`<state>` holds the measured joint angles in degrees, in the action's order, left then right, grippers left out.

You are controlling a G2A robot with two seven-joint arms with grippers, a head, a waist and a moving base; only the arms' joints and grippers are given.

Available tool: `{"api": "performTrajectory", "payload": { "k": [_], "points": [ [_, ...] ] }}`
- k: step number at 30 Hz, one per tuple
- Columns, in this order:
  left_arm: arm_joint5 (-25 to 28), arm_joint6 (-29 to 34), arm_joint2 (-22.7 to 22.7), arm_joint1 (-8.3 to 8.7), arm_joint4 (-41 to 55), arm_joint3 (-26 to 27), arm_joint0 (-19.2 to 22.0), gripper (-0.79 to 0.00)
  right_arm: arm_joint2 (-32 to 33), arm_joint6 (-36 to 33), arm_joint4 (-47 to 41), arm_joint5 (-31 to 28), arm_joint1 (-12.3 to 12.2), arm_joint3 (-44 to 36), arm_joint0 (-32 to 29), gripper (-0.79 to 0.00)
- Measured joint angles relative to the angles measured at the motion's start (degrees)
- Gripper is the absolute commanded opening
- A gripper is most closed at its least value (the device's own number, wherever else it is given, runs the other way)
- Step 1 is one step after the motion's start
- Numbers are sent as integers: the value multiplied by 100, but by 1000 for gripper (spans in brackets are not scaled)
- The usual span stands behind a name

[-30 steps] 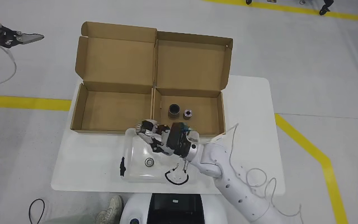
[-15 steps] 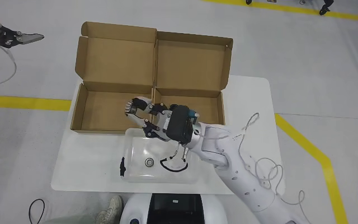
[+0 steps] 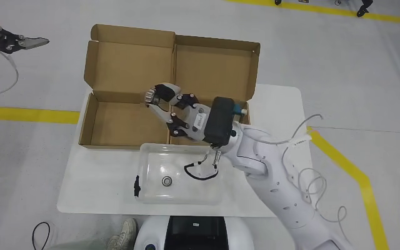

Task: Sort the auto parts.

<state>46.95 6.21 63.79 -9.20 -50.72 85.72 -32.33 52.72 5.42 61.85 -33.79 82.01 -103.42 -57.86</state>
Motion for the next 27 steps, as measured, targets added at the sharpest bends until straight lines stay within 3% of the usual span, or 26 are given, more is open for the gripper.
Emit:
{"api": "performTrajectory", "payload": {
  "k": [17,27],
  "points": [
    [0,0,0,0,0,0,0,0,-4,-536,354,176,-22,20,-94,-785],
    [0,0,0,0,0,0,0,0,-394,-1036,621,377,4,656,-265,-785]
  ]
}}
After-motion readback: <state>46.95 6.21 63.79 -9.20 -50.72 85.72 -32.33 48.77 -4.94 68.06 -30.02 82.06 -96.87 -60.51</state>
